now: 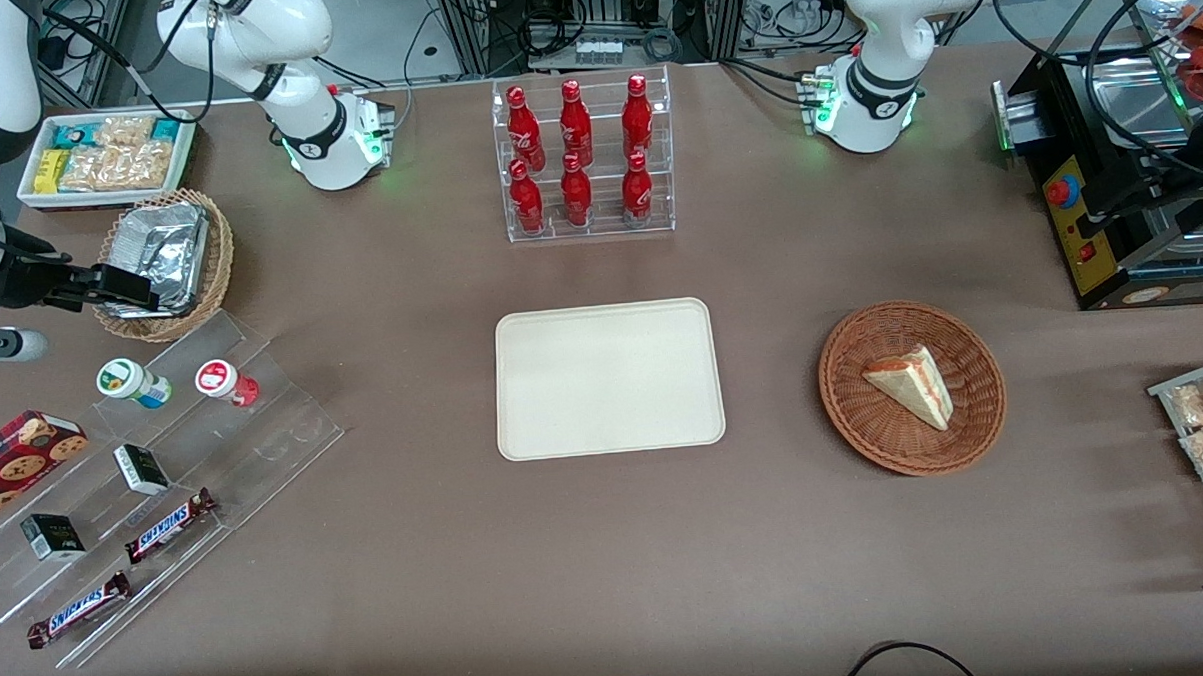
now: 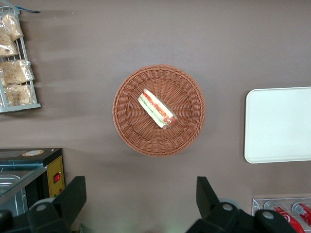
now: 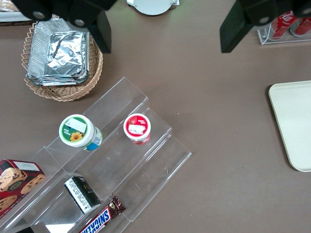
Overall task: Place green gum on tray
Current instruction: 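Move the right gripper down toward the green sunflower-label tub on the acrylic stand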
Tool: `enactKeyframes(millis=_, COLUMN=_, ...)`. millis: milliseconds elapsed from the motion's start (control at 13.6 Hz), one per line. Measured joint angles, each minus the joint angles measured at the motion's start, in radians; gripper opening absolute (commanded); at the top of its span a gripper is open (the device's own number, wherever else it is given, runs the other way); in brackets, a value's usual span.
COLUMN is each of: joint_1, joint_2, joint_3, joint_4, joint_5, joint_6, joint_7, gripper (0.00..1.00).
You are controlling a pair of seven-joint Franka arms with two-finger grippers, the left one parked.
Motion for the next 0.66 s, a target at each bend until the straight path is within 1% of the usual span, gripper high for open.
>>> enactKeyframes(millis=516, joint_1=0.0, joint_2=0.006, joint_3=0.001, joint_4=-0.006, joint_5=0.0, joint_6=0.001, joint_7=-0.001, gripper=0.99)
enactKeyframes(millis=664, joint_1=0.0, joint_2=0.011, joint_3=0.0, joint_4=-0.029, joint_5=0.0, joint_6=0.025, joint_7=-0.027, gripper=0.99)
